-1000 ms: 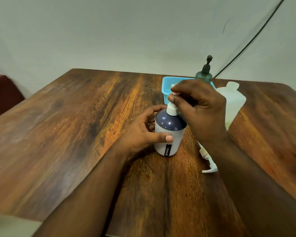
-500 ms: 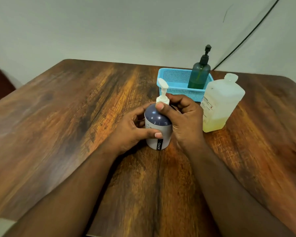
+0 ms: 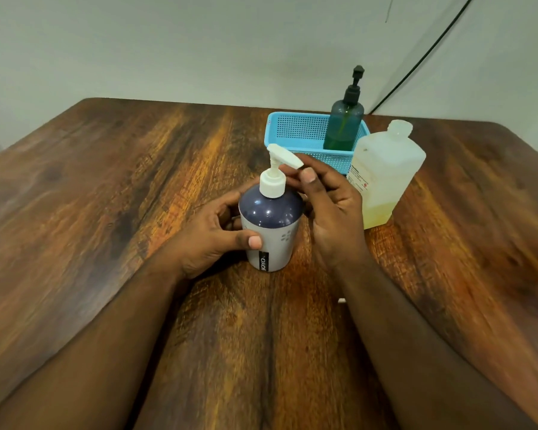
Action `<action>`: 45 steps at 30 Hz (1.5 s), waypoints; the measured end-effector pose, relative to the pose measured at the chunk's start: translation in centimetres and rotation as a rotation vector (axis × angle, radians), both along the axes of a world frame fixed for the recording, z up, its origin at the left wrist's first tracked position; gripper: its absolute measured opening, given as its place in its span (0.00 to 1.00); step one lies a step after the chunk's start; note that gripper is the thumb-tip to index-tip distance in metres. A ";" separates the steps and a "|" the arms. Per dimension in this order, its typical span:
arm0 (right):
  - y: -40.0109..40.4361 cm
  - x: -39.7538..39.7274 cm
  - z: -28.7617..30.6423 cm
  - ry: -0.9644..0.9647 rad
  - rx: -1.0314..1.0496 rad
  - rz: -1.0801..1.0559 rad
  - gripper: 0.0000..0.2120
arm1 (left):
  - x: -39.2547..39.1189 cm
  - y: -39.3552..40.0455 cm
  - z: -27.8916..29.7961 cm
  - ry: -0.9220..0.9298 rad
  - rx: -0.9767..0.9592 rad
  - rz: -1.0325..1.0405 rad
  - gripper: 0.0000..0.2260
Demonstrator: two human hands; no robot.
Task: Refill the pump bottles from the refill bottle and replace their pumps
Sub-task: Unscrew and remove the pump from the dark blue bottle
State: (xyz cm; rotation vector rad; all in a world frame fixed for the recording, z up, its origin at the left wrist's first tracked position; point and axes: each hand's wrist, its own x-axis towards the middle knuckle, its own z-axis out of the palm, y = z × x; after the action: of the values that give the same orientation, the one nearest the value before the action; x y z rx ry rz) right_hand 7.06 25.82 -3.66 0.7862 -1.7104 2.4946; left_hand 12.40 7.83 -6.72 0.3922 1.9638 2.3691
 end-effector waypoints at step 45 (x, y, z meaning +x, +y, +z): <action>-2.0 0.0 -0.7 0.013 0.080 -0.164 0.15 | 0.6 -0.5 0.1 0.090 -0.047 0.240 0.20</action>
State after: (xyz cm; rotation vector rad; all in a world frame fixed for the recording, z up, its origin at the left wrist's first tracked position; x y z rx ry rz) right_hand 7.11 23.85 -4.38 0.6374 -1.8009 2.3228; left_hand 12.96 7.35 -6.59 0.2798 2.2169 2.4778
